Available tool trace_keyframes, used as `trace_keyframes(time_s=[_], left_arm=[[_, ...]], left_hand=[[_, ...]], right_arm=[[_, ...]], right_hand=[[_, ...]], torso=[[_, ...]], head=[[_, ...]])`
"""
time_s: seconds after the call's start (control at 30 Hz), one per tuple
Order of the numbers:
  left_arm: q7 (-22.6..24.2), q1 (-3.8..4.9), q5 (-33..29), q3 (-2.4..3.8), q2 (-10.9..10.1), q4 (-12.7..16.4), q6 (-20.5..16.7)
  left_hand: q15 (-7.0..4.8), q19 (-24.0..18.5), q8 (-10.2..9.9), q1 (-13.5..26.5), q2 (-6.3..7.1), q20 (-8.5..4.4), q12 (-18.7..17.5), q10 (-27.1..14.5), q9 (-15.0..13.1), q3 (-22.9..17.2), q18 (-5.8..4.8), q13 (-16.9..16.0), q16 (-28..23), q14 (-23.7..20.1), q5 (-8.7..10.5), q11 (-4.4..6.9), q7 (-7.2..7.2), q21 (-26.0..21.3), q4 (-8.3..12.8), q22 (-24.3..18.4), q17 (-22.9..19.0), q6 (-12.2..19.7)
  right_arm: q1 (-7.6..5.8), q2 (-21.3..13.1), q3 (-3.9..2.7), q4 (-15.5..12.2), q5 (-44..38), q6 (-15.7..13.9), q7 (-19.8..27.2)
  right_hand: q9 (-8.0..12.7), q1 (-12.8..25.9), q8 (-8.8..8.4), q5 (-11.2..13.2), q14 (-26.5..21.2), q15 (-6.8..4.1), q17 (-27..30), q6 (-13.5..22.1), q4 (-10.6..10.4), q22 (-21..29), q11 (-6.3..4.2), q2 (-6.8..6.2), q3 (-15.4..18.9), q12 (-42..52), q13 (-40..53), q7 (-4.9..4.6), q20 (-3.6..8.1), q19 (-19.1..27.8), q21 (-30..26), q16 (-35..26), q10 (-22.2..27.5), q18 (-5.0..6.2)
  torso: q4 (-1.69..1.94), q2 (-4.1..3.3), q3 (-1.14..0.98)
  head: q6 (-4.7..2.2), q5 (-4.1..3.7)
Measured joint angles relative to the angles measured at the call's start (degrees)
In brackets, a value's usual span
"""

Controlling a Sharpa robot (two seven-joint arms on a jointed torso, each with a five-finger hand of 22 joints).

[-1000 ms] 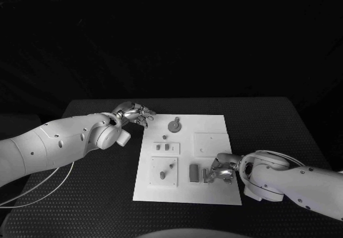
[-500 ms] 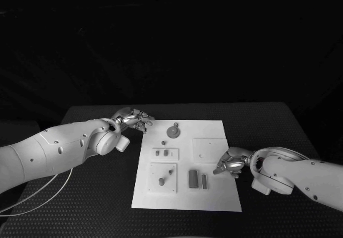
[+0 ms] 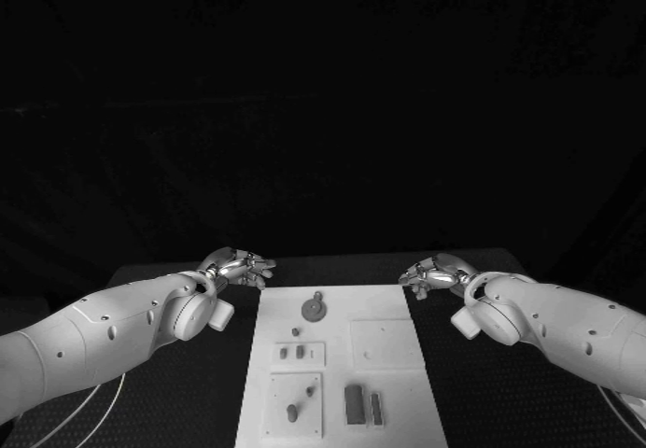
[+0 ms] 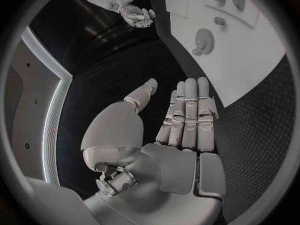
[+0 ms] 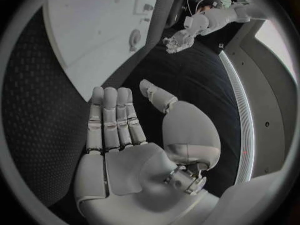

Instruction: Assemble the parts on the task board

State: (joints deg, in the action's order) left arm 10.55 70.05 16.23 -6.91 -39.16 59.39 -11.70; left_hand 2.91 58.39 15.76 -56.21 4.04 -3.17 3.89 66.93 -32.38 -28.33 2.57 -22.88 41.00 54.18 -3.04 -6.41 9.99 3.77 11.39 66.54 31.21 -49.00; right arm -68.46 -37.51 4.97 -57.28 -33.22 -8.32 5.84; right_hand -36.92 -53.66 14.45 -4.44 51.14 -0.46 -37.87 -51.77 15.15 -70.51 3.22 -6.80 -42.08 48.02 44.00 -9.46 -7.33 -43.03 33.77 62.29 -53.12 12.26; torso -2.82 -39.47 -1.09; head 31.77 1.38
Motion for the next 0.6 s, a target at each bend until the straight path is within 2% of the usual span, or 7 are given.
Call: trace_keyframes(time_s=[0.1,0.17,0.3,0.4,0.5,0.53,0.6], left_arm=[[0.7,1.04,-0.8,0.09,1.4,-3.0,0.2],[1.1,1.61,-1.1,0.12,2.0,-4.6,0.4],[1.9,2.63,-1.7,0.2,3.4,-7.5,1.0],[2.5,2.76,-2.1,0.24,4.4,-8.9,1.6],[2.9,2.68,-2.4,0.22,4.6,-9.0,2.2],[2.9,2.68,-2.4,0.2,4.6,-8.9,2.3],[2.9,2.67,-2.4,0.2,4.6,-8.9,2.3]], left_hand=[[1.41,-3.5,-0.3,0.4,-0.42,1.59,0.0,-2.3,0.1,-0.4,-0.55,1.1,-4.4,-1.6,0.0,-0.63,-0.53,0.0,0.4,-3.1,-1.5,1.2],[1.96,-5.1,-0.9,0.7,-0.19,2.25,-0.2,-3.9,0.4,-0.6,-0.56,1.8,-6.2,-2.8,0.0,-0.82,-0.61,-0.2,0.6,-4.6,-2.1,2.1],[3.11,-8.4,-1.6,2.3,0.47,3.5,-0.2,-8.0,0.9,1.1,-0.57,3.8,-10.4,-6.5,0.0,-0.78,-0.96,-0.2,2.6,-8.4,-3.3,4.1],[3.71,-9.5,-1.8,3.2,0.02,4.24,-0.2,-10.5,1.1,2.1,-0.84,5.4,-13.1,-9.0,0.0,-0.7,-1.33,-0.2,3.9,-11.3,-4.1,5.1],[4.09,-9.9,-1.8,3.4,-0.22,4.38,-0.2,-11.0,1.1,2.4,-0.86,6.5,-14.5,-9.6,0.0,-0.65,-1.32,-0.2,4.6,-13.8,-4.5,5.2],[3.94,-11.2,-2.2,4.7,-0.38,4.45,-0.2,-12.5,2.0,3.0,-0.86,7.2,-15.5,-10.9,0.05,-0.46,-1.55,-0.2,4.3,-15.7,-5.2,6.4],[2.59,-20.7,-5.0,15.4,-1.08,4.3,-0.9,-23.6,8.1,8.1,-0.84,10.4,-20.7,-19.8,0.77,0.83,-3.25,-1.0,1.3,-26.1,-10.5,15.0]], right_arm=[[0.09,3.4,-1.34,6.4,2.7,0.4,3.0],[0.08,4.5,-2.26,9.6,4.1,0.7,4.5],[0.07,5.4,-4.16,12.3,6.2,1.1,6.9],[0.09,6.0,-4.4,12.3,7.3,1.4,8.2],[0.12,5.9,-4.98,11.4,8.0,1.7,9.0],[0.1,5.9,-5.06,11.3,8.1,1.7,9.1],[0.09,5.9,-5.02,11.3,8.1,1.7,9.1]], right_hand=[[0.7,-0.5,-0.68,0.0,-4.5,5.59,6.8,2.9,0.1,3.1,2.26,1.14,-0.6,-11.5,-9.9,-0.84,-2.21,8.7,-7.2,-14.5,0.7,-2.54],[1.3,-0.6,-1.24,0.0,-6.9,7.91,9.6,4.3,0.1,4.6,3.68,1.96,-0.6,-17.4,-14.8,-0.6,-3.35,14.1,-11.2,-21.2,1.6,-4.34],[2.8,-0.3,-1.66,0.0,-8.8,8.9,12.9,6.7,-0.3,6.0,4.3,2.67,1.6,-26.2,-22.7,-0.05,-4.36,18.0,-15.3,-29.6,1.0,-4.44],[3.7,0.7,-1.95,0.0,-10.0,9.19,14.7,8.1,0.6,6.7,4.9,4.24,5.8,-30.8,-27.1,0.02,-4.44,18.1,-17.0,-33.6,1.4,-4.42],[4.5,0.7,-1.71,0.0,-10.0,9.21,15.6,8.3,0.6,7.0,5.06,4.26,7.5,-33.0,-29.8,-0.17,-4.74,18.4,-18.4,-35.4,0.5,-4.4],[5.5,1.5,-1.77,0.0,-10.7,9.16,16.3,9.6,0.1,7.5,4.85,4.59,8.5,-33.7,-30.6,0.09,-4.5,19.0,-19.0,-36.4,1.3,-4.8],[11.9,12.0,-4.25,0.8,-18.7,7.64,20.7,18.1,-2.9,11.3,3.26,5.26,15.4,-36.8,-33.6,1.73,-2.36,23.9,-22.1,-41.8,11.6,-6.72]], torso=[[-0.32,0.85,0.15],[-0.54,1.33,0.18],[-0.99,2.13,0.05],[-1.15,2.69,-0.07],[-1.25,3.14,-0.17],[-1.27,3.24,-0.21],[-1.27,3.25,-0.23]], head=[[-2.03,0.16],[-3.13,0.4],[-5.04,0.83],[-5.82,1.06],[-6.3,1.25],[-6.5,1.33],[-6.47,1.35]])
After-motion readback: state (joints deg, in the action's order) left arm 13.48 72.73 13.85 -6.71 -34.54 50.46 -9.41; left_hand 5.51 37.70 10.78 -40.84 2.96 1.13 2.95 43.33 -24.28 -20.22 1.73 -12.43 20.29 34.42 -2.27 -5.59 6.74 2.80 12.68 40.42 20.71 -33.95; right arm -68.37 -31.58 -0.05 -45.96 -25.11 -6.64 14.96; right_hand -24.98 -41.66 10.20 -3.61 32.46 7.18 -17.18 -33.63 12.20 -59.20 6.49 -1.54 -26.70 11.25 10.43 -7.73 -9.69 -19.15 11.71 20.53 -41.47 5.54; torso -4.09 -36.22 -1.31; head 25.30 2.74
